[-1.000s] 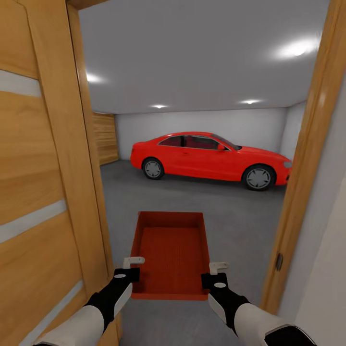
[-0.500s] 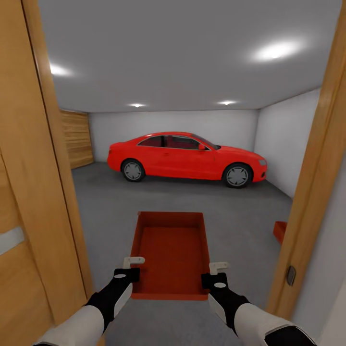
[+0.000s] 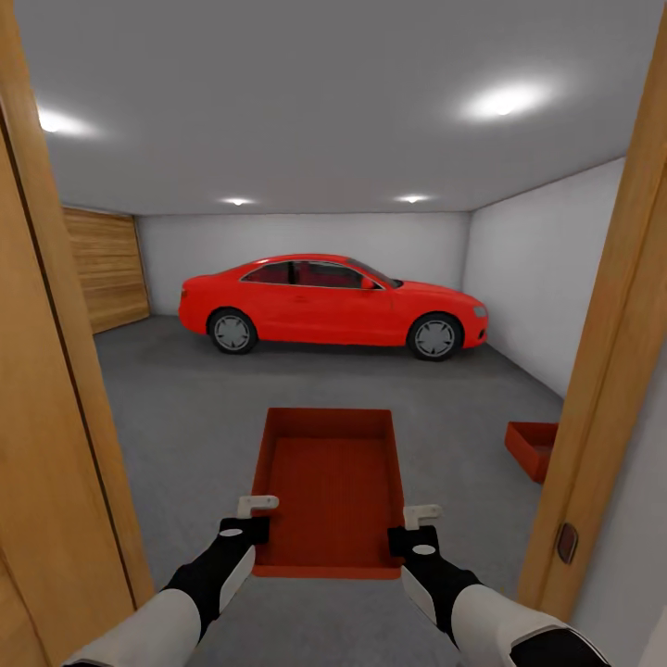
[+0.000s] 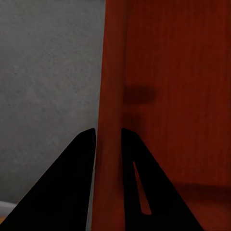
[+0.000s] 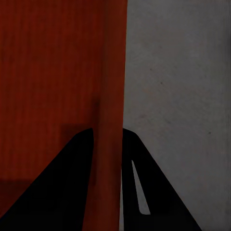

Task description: Move the two storage containers from the living room to the garage. In the garage, place one container on the floor and stack the other container on top of it (either order is fine).

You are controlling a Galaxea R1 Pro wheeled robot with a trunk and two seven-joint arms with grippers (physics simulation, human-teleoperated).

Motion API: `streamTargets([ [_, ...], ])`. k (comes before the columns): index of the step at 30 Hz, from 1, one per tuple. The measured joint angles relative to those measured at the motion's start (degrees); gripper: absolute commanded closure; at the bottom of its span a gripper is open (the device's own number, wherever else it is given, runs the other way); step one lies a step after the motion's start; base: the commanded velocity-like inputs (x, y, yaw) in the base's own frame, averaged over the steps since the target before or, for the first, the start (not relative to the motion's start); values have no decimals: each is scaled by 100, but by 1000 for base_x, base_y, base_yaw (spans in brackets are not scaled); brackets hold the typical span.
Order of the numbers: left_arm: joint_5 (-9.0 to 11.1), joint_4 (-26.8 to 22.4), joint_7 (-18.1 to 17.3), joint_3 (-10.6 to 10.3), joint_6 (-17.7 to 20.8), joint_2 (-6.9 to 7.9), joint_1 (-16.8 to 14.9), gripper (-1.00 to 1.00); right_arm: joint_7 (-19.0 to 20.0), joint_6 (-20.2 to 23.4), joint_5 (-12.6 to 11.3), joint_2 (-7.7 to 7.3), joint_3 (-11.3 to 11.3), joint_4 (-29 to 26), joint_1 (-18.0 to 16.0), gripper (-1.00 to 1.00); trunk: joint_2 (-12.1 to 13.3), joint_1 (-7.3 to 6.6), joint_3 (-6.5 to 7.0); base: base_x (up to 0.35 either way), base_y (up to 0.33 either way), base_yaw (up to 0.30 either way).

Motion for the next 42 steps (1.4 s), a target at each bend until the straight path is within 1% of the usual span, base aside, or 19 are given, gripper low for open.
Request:
streamTargets([
  [4,19,36,-10,1,-42,0,-1,100,-7,-1,-2,-1,24,-1,1,100,0,0,0,1,1,-60],
  [8,91,136,-30,-5,-166,-2,-2,100,-15,-6,18,-7,64,-2,1,100,0,0,0,0,0,-194],
  [18,119,172,-38,-8,-212,-1,-2,100,-24,-6,23,-7,85,-2,1,100,0,0,0,0,0,-199],
  [36,121,167,-39,-10,-203,0,-1,100,-22,-1,25,-6,81,-2,0,100,0,0,0,1,0,-10],
  [42,92,136,-31,-6,-175,-1,-1,100,-14,-13,24,-7,62,-2,1,100,0,-2,0,143,109,0],
])
